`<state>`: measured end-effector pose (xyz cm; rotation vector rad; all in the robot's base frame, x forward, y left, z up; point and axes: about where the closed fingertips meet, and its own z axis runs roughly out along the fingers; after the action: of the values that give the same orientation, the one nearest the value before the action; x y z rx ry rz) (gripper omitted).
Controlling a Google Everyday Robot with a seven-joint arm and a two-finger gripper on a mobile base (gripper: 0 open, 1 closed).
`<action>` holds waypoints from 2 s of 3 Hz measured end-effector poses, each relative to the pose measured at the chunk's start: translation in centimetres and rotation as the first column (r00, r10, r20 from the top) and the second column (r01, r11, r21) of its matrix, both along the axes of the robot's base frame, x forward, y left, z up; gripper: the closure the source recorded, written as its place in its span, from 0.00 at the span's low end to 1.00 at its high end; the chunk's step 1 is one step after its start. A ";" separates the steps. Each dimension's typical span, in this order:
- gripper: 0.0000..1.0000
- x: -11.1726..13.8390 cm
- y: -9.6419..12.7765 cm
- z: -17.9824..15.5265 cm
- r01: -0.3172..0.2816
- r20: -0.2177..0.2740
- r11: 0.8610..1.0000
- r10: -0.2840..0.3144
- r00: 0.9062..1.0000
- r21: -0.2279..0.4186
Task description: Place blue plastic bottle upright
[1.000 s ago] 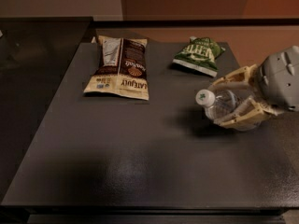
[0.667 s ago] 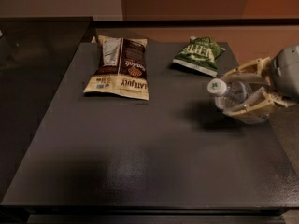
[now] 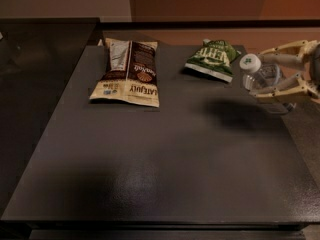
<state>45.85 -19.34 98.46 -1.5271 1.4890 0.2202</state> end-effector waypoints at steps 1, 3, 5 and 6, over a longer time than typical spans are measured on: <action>1.00 0.0 0.0 0.0 0.000 0.000 1.000 0.000 1.000 0.000; 1.00 -2.0 2.7 1.9 -0.013 -0.015 0.997 0.014 1.000 0.080; 1.00 -3.7 6.4 2.3 -0.057 -0.108 0.968 0.085 0.991 0.243; 1.00 -3.9 7.5 2.4 -0.049 -0.158 0.943 0.106 0.982 0.330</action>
Offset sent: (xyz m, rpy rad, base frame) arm -0.0136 0.0153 0.0172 0.0746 0.0143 -0.0206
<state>41.91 -11.80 100.84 -1.3250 1.4436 0.6299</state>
